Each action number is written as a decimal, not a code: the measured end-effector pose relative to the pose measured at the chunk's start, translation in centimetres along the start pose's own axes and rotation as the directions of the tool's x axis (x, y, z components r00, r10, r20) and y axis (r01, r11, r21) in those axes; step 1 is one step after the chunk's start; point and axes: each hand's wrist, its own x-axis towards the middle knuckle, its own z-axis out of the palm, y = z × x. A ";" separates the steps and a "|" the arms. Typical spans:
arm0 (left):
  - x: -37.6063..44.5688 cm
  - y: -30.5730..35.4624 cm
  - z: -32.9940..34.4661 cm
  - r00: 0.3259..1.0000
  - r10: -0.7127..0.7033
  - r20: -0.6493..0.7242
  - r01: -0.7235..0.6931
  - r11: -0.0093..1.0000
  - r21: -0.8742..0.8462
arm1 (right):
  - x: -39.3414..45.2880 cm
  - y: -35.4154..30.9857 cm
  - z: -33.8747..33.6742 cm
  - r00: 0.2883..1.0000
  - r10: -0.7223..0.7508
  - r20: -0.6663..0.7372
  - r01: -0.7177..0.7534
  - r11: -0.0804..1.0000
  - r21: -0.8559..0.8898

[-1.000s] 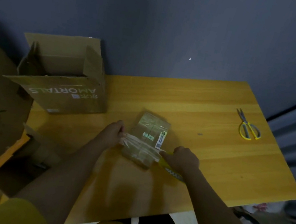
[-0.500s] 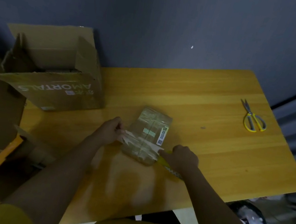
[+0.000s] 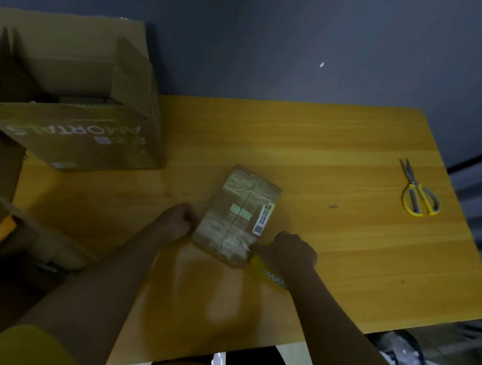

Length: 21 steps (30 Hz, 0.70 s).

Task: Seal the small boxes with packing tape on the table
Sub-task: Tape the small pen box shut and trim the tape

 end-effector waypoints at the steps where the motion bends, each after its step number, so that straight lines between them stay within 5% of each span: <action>1: -0.4 0.1 0.4 1.000 -0.016 -0.012 0.017 0.997 0.079 | 0.0 0.0 0.0 1.000 0.000 -0.005 0.000 1.000 0.003; 3: -1.1 0.6 0.7 0.992 -0.009 -0.126 0.026 0.990 0.136 | 0.0 0.1 0.1 1.000 -0.006 -0.009 0.006 1.000 0.006; 7: -2.3 3.0 -0.4 0.930 0.061 -0.363 -0.073 0.997 -0.018 | -0.1 0.0 -0.2 1.000 -0.009 0.010 0.009 1.000 0.016; 11: -3.3 3.4 1.4 0.980 0.157 -0.124 -0.170 0.981 -0.099 | -0.1 0.1 -0.2 1.000 -0.017 0.010 0.016 1.000 0.024; 16: -2.5 1.0 3.3 0.999 0.033 -0.023 -0.038 0.967 -0.253 | 0.1 0.1 -0.2 1.000 -0.021 0.015 0.020 0.999 0.035; 19: -2.6 1.5 2.9 0.999 -0.034 -0.041 0.034 0.999 -0.009 | 0.2 0.2 -0.2 1.000 -0.022 0.018 0.021 0.999 0.037; 21: -3.2 2.3 3.2 0.976 0.046 -0.213 0.006 0.971 0.238 | 0.2 0.3 -0.2 0.999 -0.032 0.021 0.032 0.999 0.032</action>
